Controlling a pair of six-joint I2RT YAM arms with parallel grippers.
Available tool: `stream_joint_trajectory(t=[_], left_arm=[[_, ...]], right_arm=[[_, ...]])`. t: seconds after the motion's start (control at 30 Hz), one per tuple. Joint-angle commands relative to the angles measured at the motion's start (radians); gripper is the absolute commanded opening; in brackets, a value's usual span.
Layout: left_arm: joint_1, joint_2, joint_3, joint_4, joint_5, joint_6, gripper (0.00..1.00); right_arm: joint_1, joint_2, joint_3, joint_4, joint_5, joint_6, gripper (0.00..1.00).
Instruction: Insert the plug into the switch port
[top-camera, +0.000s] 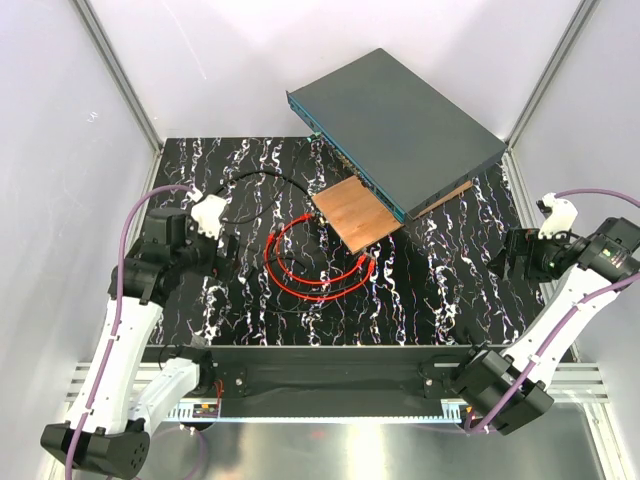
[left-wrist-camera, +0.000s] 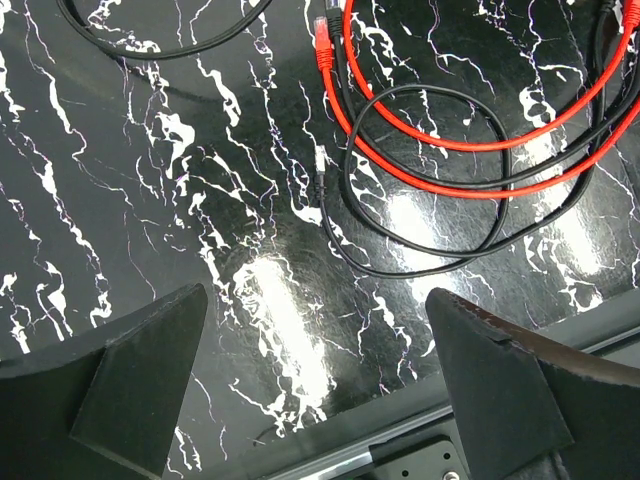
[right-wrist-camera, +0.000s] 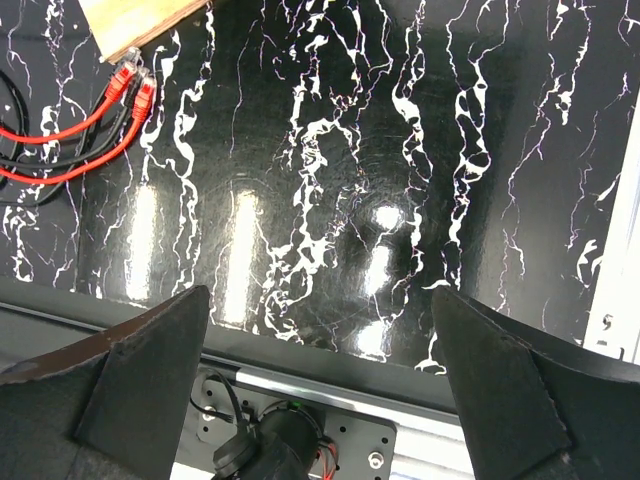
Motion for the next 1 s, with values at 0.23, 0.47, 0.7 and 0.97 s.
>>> stream_joint_trajectory(t=[0.23,0.47,0.7,0.97], left_arm=[[0.005,0.075,0.115,0.056,0.069,0.192,0.99],[0.005,0.286,0.126,0.027,0.005,0.159,0.99],[0.004,0.357,-0.014,0.074,0.0,0.243,0.83],[-0.013,0.575,-0.013,0.139,-0.036,0.217,0.56]], right_arm=[[-0.001,-0.039,0.074,0.146,-0.036,0.196,1.0],[-0.001,0.007,0.108,0.013,-0.085,0.087,1.0],[-0.001,-0.074,0.082,-0.073,-0.076,-0.132,1.0],[0.0,0.022,0.124,-0.144,-0.097,-0.135,1.0]])
